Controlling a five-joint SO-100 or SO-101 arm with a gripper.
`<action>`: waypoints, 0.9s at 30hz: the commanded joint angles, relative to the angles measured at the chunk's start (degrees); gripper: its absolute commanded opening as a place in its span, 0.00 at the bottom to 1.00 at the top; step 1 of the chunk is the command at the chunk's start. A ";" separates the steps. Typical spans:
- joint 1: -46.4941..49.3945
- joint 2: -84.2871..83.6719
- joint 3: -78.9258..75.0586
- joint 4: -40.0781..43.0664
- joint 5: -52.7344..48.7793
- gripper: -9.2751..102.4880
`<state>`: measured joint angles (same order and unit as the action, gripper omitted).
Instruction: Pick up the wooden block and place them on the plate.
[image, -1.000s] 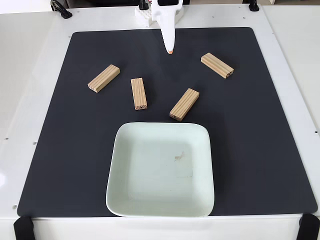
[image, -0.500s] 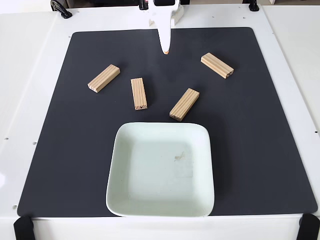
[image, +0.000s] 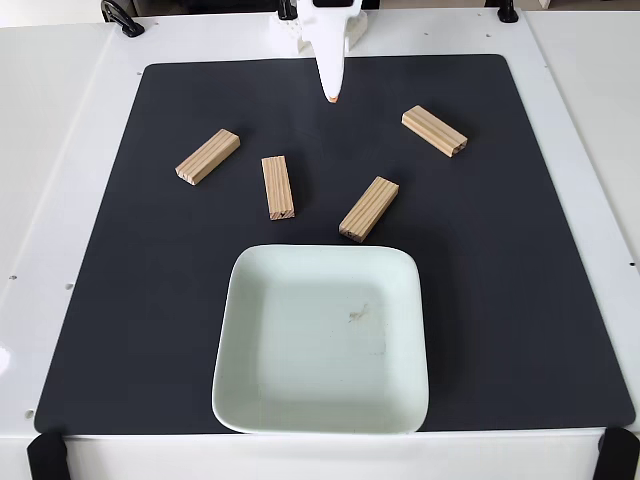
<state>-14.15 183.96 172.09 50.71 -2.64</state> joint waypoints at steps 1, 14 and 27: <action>0.53 -5.89 -9.84 4.31 -0.88 0.08; 16.79 -28.30 -54.23 29.53 -23.03 0.08; 35.33 -56.43 -59.85 30.59 -80.24 0.08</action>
<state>19.07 132.98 116.54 81.12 -75.94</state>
